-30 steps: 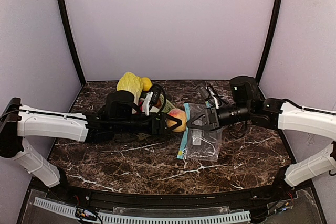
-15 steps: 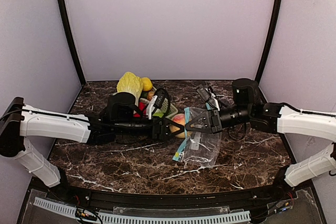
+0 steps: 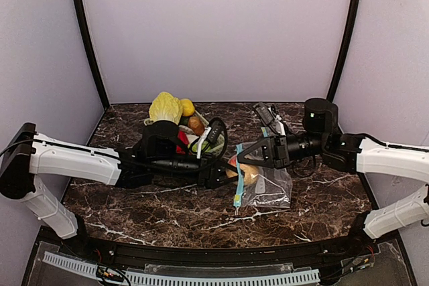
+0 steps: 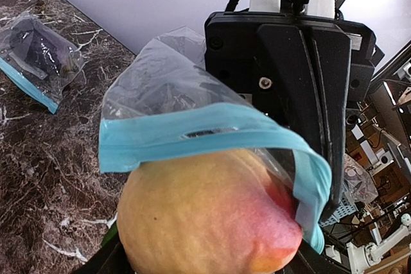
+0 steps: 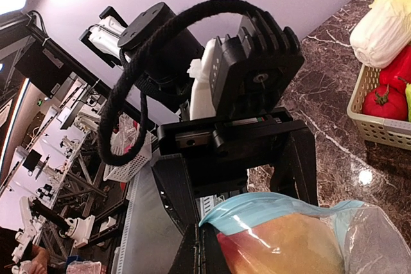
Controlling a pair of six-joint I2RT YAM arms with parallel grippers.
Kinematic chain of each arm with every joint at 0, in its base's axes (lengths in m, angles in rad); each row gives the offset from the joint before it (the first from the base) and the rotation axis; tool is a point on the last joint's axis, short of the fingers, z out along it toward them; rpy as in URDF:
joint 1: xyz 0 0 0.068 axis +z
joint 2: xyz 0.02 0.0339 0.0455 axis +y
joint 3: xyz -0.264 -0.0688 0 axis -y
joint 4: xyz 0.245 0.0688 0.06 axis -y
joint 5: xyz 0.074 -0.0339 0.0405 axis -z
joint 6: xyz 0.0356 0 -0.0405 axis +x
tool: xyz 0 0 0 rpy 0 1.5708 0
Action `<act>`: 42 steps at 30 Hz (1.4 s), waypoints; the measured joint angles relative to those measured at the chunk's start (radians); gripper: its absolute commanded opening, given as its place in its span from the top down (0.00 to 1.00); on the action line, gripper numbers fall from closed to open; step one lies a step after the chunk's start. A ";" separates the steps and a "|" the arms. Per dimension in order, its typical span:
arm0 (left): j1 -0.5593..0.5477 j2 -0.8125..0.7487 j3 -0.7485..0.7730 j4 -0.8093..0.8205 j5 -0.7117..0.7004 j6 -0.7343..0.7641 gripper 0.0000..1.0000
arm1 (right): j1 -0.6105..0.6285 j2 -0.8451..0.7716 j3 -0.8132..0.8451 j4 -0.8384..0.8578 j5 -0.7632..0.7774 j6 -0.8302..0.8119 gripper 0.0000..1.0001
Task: Place the food in the zip-top bag and seal the zipper
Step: Place the fake fruit in the zipper food storage bag.
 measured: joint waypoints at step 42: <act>-0.085 0.043 -0.014 0.190 -0.188 -0.060 0.40 | -0.006 -0.013 -0.004 -0.032 0.346 -0.032 0.67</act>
